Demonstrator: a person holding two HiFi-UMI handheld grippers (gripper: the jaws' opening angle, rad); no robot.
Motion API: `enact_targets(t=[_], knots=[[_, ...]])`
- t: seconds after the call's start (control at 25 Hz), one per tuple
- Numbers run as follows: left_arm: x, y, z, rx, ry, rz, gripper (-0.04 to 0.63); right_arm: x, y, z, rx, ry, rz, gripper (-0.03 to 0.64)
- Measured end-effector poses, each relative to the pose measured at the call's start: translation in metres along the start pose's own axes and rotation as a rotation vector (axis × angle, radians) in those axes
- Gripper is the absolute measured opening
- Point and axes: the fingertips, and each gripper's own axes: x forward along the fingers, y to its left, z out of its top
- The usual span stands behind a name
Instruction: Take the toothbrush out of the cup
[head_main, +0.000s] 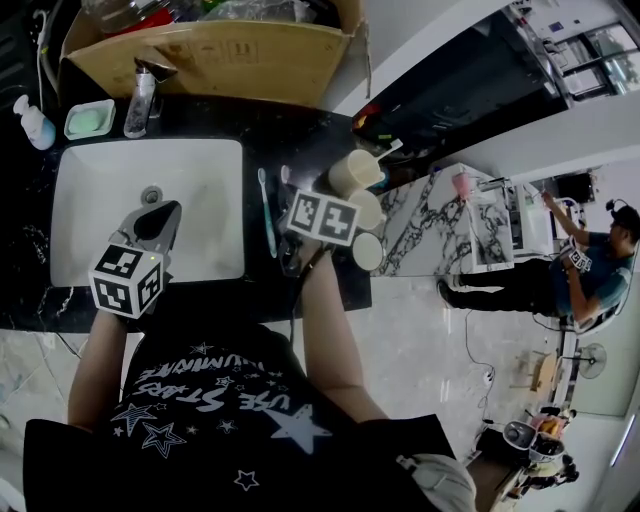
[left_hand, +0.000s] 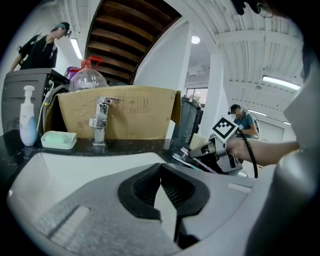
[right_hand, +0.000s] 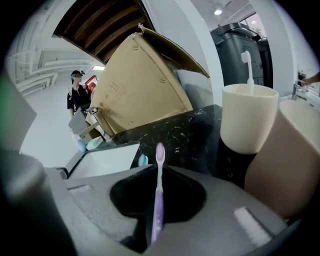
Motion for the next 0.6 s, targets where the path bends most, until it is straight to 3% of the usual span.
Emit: enact_targets(t=[0.44,0.6], knots=[[0.0,0.006,-0.005,-0.002,0.013,-0.027,0.009,0.011,-0.001,-0.007,-0.103,0.061,-0.122,0.041],[0.0,0.01,-0.005,-0.006,0.012,-0.034,0.009,0.01,0.0,-0.004,-0.129,0.061,-0.128,0.099]])
